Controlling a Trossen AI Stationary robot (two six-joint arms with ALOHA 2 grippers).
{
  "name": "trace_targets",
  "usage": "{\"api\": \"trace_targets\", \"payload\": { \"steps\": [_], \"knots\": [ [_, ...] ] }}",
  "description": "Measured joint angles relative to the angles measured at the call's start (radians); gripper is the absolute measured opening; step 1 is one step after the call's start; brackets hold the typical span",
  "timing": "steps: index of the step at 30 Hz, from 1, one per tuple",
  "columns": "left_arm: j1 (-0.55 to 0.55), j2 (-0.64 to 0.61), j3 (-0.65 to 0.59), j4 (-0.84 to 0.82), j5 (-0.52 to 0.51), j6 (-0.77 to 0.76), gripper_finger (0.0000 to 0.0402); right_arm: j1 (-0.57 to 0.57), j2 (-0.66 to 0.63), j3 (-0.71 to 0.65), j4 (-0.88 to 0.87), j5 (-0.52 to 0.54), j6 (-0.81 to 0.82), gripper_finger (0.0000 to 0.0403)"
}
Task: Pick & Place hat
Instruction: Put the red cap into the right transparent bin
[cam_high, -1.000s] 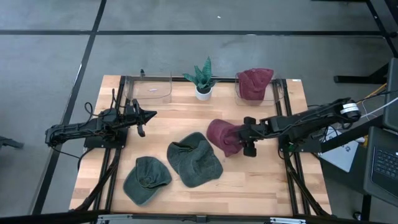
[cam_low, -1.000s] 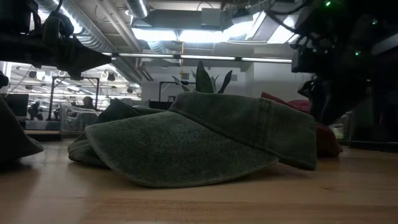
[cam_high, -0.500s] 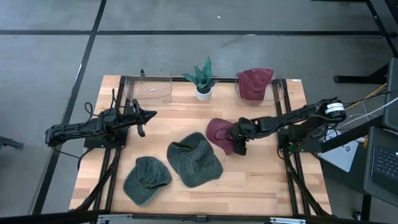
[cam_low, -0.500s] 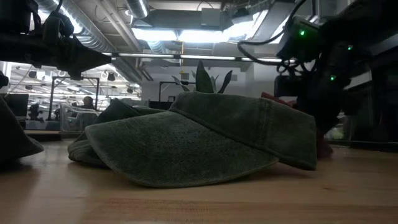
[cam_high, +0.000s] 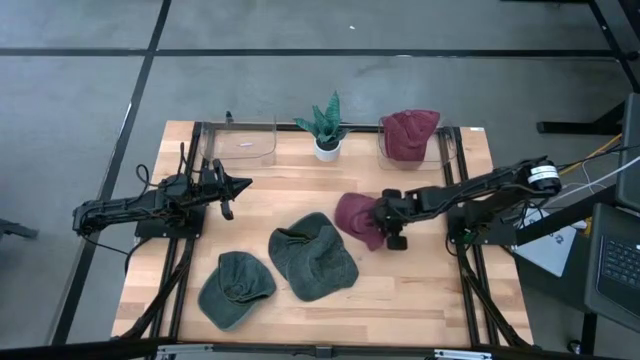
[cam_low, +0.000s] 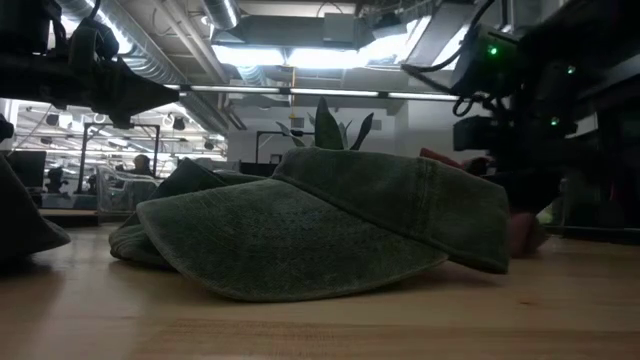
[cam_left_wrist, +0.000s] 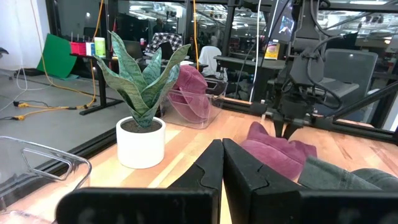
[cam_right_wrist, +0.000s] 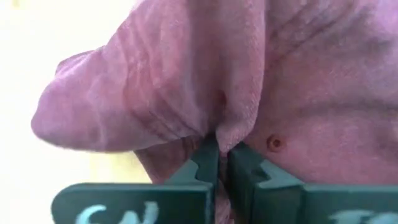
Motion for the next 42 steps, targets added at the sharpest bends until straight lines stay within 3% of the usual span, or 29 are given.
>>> {"api": "trace_targets", "payload": {
  "steps": [5,10,17,23,32,37,42],
  "knots": [
    [0.0,0.0,0.0,0.0,0.0,0.0,0.0004,0.0,-0.078,0.033,-0.129,0.001,-0.164,0.0009],
    [0.0,0.0,0.0,0.0,0.0,0.0,0.0004,0.001,-0.128,0.071,-0.228,0.003,-0.525,0.0011],
    [0.0,0.0,0.0,0.0,0.0,0.0,0.0004,0.013,-0.147,0.082,-0.268,0.078,-0.831,0.0009],
    [0.0,0.0,0.0,0.0,0.0,0.0,0.0004,0.024,-0.23,0.083,-0.288,0.047,-1.069,0.0009],
    [0.0,0.0,0.0,0.0,0.0,0.0,0.0004,-0.009,-0.344,0.083,-0.269,0.064,-1.268,0.001],
    [0.0,0.0,0.0,0.0,0.0,0.0,0.0004,-0.015,-0.344,0.083,-0.273,0.054,-1.388,0.001],
    [0.0,0.0,0.0,0.0,0.0,0.0,0.0004,-0.015,-0.316,0.083,-0.268,-0.013,-1.391,0.0017]
  ]
}}
